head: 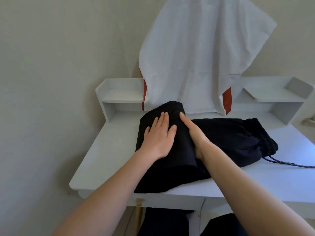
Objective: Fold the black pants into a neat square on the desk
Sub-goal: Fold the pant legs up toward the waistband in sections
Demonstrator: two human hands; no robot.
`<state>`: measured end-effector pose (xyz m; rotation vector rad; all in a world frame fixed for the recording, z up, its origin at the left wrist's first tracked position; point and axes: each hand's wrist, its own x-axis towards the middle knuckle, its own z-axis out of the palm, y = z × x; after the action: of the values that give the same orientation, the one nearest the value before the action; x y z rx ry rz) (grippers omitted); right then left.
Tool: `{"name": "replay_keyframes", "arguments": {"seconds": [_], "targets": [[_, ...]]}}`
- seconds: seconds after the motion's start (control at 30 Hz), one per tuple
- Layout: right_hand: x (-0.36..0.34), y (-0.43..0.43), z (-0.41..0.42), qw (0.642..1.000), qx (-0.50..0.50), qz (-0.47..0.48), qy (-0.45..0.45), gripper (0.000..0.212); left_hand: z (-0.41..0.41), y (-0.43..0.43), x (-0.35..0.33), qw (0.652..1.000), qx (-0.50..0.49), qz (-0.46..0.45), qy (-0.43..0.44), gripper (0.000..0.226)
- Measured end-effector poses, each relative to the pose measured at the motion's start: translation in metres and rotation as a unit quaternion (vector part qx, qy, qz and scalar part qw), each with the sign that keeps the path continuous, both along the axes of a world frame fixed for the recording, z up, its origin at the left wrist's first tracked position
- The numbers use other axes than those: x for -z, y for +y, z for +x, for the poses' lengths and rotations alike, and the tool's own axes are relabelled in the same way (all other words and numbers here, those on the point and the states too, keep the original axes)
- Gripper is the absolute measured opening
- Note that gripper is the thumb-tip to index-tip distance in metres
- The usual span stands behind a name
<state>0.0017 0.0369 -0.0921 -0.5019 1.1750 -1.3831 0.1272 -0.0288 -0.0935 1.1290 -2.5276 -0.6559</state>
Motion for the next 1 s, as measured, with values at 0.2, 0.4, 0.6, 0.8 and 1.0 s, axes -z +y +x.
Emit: {"name": "replay_keyframes", "arguments": {"seconds": [0.2, 0.4, 0.6, 0.8, 1.0], "targets": [[0.004, -0.005, -0.011, 0.991, 0.066, 0.029, 0.111, 0.037, -0.006, 0.003, 0.014, 0.996, -0.007, -0.056, -0.073, 0.064], [0.016, -0.017, -0.008, 0.975, 0.083, 0.060, 0.196, 0.046, -0.004, -0.008, 0.020, 0.990, -0.023, -0.081, -0.112, 0.066], [0.028, -0.021, -0.008, 0.849, 0.106, 0.050, 0.515, 0.058, -0.008, -0.004, 0.034, 0.985, -0.020, -0.103, -0.136, 0.065], [0.029, -0.033, -0.003, 0.702, 0.006, -0.024, 0.712, 0.052, -0.017, 0.000, 0.043, 0.980, -0.025, -0.107, -0.165, 0.067], [0.055, -0.040, -0.012, 0.708, -0.097, 0.038, 0.698, 0.054, -0.021, 0.002, 0.055, 0.979, -0.025, -0.106, -0.175, 0.066]]}}
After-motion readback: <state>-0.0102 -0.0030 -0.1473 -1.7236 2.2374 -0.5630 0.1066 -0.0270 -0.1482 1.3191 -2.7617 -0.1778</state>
